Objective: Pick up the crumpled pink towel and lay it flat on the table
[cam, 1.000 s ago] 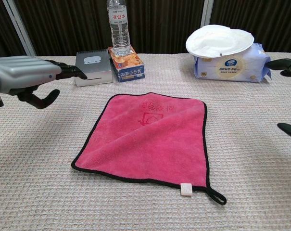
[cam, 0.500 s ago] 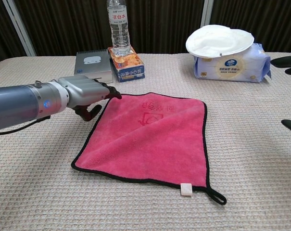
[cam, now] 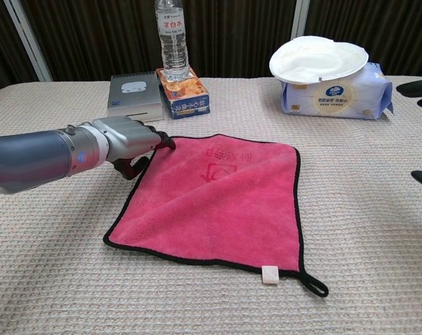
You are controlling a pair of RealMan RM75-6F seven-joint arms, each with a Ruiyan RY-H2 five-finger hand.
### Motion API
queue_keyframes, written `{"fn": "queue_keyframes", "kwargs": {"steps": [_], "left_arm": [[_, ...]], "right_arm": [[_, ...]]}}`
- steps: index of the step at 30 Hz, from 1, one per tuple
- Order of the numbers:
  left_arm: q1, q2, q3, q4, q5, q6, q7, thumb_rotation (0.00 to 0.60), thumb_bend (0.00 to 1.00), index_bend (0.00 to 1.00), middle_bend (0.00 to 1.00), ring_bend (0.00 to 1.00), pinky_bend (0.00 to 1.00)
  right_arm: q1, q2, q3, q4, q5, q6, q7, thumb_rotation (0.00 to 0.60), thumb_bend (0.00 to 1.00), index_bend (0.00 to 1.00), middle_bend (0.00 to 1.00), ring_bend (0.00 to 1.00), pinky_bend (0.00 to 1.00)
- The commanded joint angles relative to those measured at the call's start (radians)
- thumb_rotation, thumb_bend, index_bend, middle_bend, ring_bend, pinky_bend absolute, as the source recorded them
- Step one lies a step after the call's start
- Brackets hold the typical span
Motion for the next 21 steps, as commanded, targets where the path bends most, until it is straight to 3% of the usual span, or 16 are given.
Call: {"fn": "queue_keyframes", "kwargs": {"steps": [1, 21], "left_arm": [[-0.005, -0.008, 0.008, 0.013, -0.002, -0.005, -0.006, 0.6, 0.81, 0.0, 0.0, 0.0, 0.0], [-0.011, 0.003, 0.047, 0.051, -0.002, 0.003, -0.029, 0.6, 0.81, 0.0, 0.0, 0.0, 0.0]], "right_arm": [[0.0, -0.001, 0.001, -0.001, -0.005, 0.0, -0.002, 0.6, 0.35, 0.0, 0.0, 0.0, 0.0], [-0.002, -0.011, -0.006, 0.0, -0.016, -0.011, -0.005, 0.6, 0.35, 0.0, 0.0, 0.0, 0.0]]}}
